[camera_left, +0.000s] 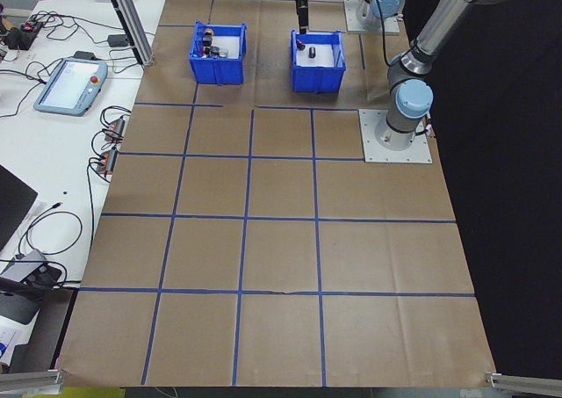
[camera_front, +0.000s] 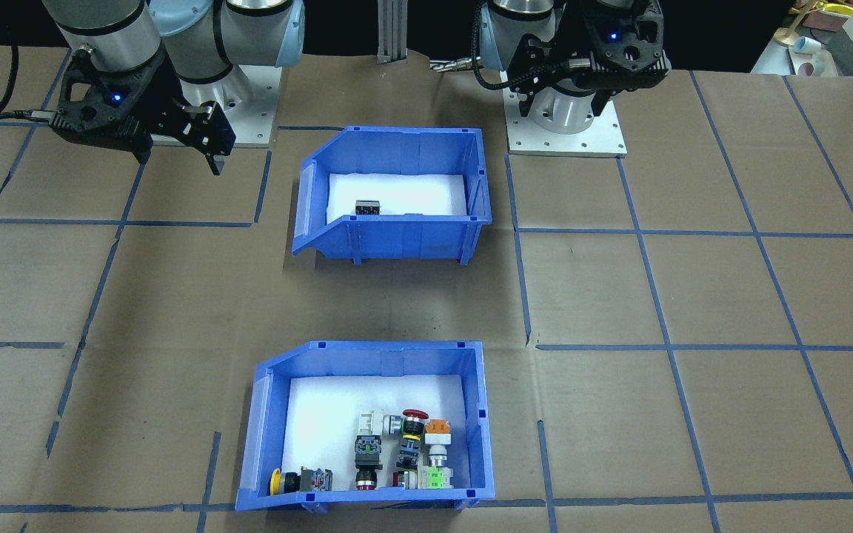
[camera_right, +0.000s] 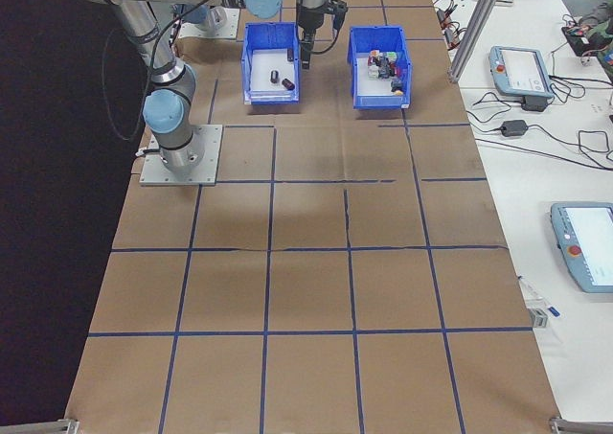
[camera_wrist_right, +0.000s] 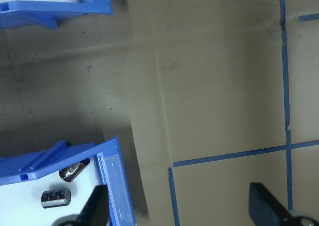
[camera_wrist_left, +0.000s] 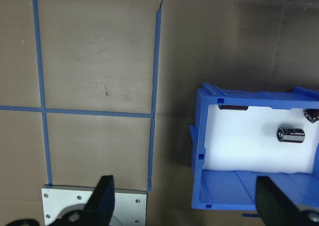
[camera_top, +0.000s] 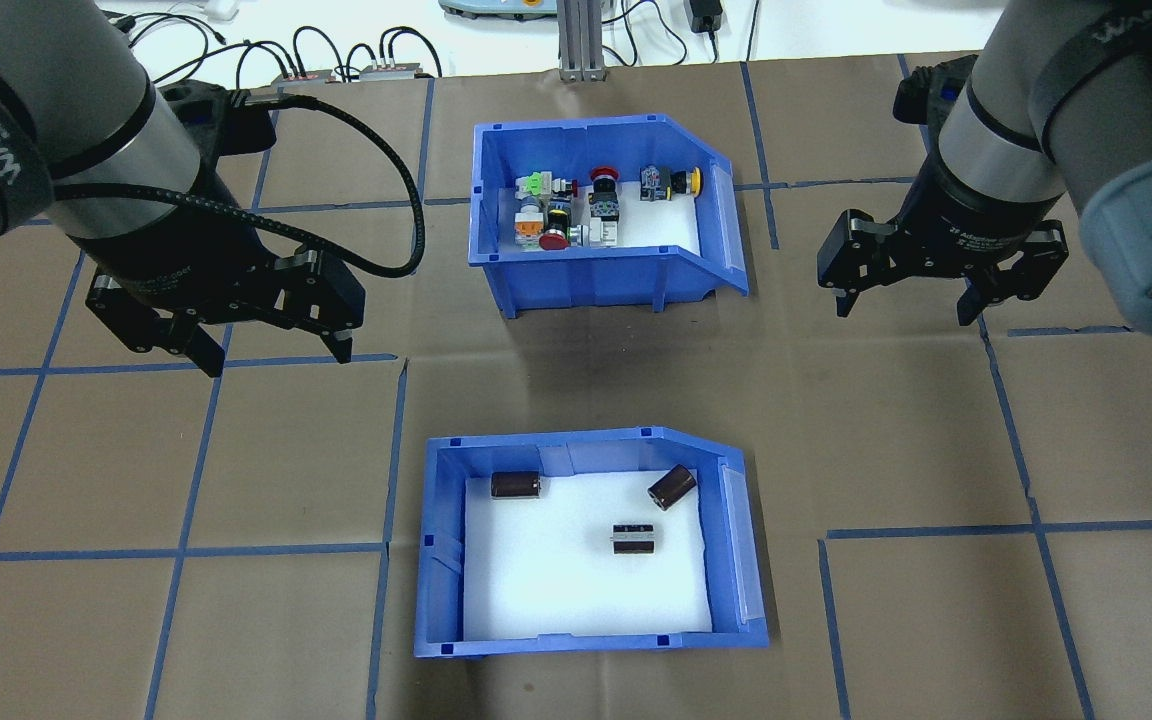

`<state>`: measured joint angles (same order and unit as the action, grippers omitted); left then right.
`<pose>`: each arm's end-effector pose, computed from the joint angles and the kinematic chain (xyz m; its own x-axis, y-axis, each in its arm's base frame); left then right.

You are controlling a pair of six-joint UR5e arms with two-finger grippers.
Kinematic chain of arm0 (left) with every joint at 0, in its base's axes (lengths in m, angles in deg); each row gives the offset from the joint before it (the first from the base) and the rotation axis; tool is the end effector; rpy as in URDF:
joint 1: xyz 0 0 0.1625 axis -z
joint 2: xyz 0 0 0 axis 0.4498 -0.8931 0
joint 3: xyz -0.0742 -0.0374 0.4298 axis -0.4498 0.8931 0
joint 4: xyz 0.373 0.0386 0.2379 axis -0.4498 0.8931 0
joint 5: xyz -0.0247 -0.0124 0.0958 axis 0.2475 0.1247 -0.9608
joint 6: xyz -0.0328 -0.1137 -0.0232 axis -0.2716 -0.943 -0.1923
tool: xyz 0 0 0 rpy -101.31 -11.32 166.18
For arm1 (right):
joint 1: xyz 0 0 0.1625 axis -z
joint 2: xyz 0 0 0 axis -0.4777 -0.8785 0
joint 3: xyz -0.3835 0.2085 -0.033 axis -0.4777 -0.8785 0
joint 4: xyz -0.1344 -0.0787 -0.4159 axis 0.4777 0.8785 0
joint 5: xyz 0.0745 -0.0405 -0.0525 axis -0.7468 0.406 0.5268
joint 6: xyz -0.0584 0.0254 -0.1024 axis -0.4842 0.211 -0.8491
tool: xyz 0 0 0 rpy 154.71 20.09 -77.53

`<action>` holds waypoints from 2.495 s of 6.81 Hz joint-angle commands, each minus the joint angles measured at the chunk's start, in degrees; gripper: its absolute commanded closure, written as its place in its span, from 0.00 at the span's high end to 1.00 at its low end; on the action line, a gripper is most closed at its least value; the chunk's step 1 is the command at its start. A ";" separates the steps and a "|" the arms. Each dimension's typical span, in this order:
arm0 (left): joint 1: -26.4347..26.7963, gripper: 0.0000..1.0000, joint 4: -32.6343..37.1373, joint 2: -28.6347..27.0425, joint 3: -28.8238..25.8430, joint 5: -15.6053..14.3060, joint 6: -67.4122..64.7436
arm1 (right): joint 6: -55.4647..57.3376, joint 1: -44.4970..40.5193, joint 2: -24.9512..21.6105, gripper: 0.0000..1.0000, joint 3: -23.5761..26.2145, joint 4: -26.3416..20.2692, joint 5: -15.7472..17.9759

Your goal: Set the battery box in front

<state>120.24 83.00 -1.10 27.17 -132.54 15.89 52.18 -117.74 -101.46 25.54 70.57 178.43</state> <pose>-0.1627 -0.4258 0.5083 -0.9975 -0.0692 0.0126 -0.0677 0.9934 0.0926 0.1246 -0.4665 0.4502 -0.9897 0.1416 0.0223 0.1422 0.9895 0.0273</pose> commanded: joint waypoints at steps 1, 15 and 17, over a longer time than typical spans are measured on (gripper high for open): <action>0.00 0.99 0.00 -0.08 0.10 0.00 0.00 | -0.60 0.00 0.02 1.00 -0.07 0.00 0.35; 0.79 0.99 -2.54 3.34 9.30 -0.09 -23.37 | -44.33 -0.35 10.62 1.00 -7.43 5.54 -0.18; 0.97 0.99 -6.22 4.31 13.96 0.44 -30.13 | -58.72 -2.88 14.50 1.00 -10.52 6.41 -0.36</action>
<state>121.07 78.94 2.55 38.37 -132.50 -9.94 1.83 -118.99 -89.50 16.86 76.39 178.17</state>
